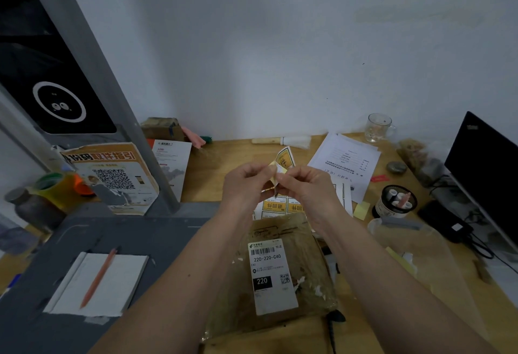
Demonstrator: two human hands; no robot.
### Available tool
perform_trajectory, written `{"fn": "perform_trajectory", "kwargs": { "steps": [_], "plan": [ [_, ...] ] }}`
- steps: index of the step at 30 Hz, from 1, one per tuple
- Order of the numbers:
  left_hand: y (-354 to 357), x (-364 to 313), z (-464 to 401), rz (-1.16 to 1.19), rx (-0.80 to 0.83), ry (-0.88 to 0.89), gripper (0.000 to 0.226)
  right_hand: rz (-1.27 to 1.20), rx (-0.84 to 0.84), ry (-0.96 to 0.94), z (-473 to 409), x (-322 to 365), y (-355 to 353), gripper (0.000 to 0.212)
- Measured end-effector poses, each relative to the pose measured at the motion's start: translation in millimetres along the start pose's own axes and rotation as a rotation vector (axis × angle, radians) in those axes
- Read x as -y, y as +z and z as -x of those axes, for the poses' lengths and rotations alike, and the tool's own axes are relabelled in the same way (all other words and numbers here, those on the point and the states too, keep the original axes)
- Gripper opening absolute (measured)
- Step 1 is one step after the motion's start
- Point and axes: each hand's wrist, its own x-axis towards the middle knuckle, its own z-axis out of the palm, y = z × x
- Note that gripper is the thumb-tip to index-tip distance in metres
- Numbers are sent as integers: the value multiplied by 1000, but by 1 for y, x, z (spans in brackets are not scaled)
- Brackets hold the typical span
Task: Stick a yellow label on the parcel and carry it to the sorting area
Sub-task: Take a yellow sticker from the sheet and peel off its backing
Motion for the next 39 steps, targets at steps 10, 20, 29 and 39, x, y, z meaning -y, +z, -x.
{"fn": "perform_trajectory", "kwargs": {
  "steps": [10,20,29,39],
  "plan": [
    [-4,8,-8,265,43,-193,6,-139,70,38,0,-1,0,23],
    [-6,6,-5,57,-113,-24,6,-272,226,182,0,4,-2,35],
    [-3,6,-4,13,-18,-17,8,18,21,35,-3,5,4,10],
    [-3,8,-8,145,2,-93,10,-86,16,61,-2,7,3,15]
  ]
}}
